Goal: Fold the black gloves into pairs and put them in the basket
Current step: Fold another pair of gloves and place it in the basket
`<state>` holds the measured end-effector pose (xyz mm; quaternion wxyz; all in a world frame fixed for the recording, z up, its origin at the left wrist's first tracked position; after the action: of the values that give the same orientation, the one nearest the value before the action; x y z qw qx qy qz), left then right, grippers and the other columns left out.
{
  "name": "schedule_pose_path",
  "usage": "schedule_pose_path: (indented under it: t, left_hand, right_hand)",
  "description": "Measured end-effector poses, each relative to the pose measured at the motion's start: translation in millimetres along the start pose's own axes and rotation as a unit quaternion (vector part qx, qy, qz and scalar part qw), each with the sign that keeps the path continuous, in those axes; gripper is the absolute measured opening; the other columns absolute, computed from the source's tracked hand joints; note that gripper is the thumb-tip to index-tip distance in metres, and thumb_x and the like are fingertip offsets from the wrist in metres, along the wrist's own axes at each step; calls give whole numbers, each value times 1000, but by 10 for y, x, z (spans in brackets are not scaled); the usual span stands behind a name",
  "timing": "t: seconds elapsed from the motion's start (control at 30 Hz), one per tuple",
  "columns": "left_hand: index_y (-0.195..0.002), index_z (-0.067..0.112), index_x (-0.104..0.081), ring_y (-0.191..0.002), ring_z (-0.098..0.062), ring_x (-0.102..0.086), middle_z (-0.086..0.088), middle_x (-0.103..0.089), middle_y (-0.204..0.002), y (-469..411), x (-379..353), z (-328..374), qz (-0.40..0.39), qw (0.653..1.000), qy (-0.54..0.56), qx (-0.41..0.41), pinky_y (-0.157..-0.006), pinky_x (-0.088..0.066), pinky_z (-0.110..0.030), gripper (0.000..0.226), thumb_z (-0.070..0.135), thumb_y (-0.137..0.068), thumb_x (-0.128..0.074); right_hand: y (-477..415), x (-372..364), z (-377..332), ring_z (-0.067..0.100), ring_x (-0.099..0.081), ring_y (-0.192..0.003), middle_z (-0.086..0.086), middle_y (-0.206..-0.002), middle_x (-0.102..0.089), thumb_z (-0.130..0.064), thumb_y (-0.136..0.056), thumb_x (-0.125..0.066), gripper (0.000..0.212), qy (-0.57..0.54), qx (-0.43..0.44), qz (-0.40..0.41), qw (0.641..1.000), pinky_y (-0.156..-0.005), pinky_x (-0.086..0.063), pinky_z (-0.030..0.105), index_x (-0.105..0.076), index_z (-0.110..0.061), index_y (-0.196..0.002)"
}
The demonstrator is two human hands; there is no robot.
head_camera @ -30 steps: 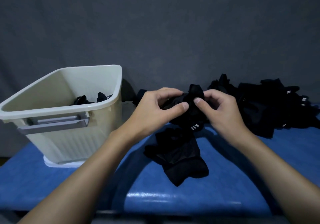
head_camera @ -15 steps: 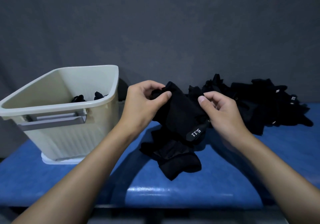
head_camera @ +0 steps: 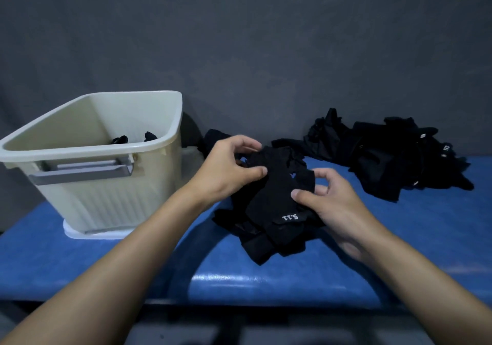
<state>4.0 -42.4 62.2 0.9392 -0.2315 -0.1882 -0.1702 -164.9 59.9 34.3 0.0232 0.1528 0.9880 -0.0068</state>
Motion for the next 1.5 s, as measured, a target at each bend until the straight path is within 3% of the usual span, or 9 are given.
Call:
schedule_pose_path:
  t: [0.13,0.27,0.33,0.77,0.87,0.97,1.07,1.17,1.5]
  left_hand:
    - [-122,23,-63,-110,-9,-62,6,-62,-125,100,-75,-115,-67,997,-36,12,-87,-49,-12,46,20,-80,-82]
    - [-127,26,-61,-118,-1,-54,9,-56,-129,213,-124,-198,-133,988,-75,-25,-100,-40,-12,53,29,-80,-82]
    - [-128,25,-62,-120,1,-51,11,-53,-131,259,-138,-232,-153,982,-97,-45,-103,-36,-10,53,32,-79,-83]
    - [-129,26,-62,-126,1,-44,11,-43,-141,307,-159,-253,-167,971,-159,-62,-100,-27,1,55,36,-79,-82]
    - [-121,26,-66,-122,-1,-48,10,-48,-137,273,-168,-258,-138,978,-141,-65,-98,-31,-1,44,30,-80,-82]
    - [-110,23,-72,-113,-4,-56,8,-55,-129,228,-169,-229,-73,990,-101,-68,-102,-42,-19,29,18,-83,-80]
    - [-105,24,-73,-110,-4,-59,8,-58,-126,181,-161,-148,-37,993,-69,-84,-102,-47,-30,23,17,-84,-78]
    - [-105,26,-73,-111,-7,-60,9,-58,-124,142,-168,-11,-13,992,-38,-116,-99,-50,-36,25,27,-80,-75]
    - [-126,21,-65,-114,-3,-54,10,-55,-127,79,-466,352,-28,972,-84,-219,-90,-38,-10,41,18,-86,-75]
  right_hand:
    - [68,30,117,23,-73,-77,10,-90,-74,-10,-86,-71,49,95,-15,5,995,-74,-60,40,-45,-21,-126]
    - [137,88,130,-4,-62,-56,-1,-77,-63,-17,-86,-73,63,180,14,16,983,-54,-45,11,-37,-25,-137]
    - [174,106,131,-9,-56,-52,-7,-72,-56,-19,-86,-72,63,210,27,20,977,-51,-41,7,-36,-24,-138]
    - [278,123,173,-1,-54,-68,-11,-71,-53,-45,-82,-71,63,274,57,39,959,-66,-39,17,-39,-31,-135]
    - [283,125,191,1,-54,-69,-10,-70,-54,-38,-80,-76,63,256,64,36,964,-67,-40,16,-41,-31,-133]
    - [267,112,191,-1,-62,-72,-7,-73,-67,-17,-81,-78,62,152,66,34,986,-71,-47,13,-43,-29,-131]
    - [231,103,148,14,-71,-88,0,-92,-75,3,-83,-70,62,-18,72,35,997,-81,-56,31,-43,-24,-131]
    - [233,106,27,13,-70,-82,7,-95,-71,12,-84,-64,60,-90,110,53,988,-74,-58,30,-44,-20,-130]
    - [281,553,-212,14,-70,-78,-4,-98,-69,3,-84,-70,66,25,223,193,955,-69,-60,32,-39,-27,-135]
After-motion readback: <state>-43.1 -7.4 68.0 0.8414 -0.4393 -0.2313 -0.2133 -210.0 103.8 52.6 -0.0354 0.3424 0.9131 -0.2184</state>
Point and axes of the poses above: each hand's wrist, its own y-axis away from the middle knuckle, its own x-axis out of the back of the hand, z = x × y, the point moved 1 cm from there along -y, towards the middle knuckle
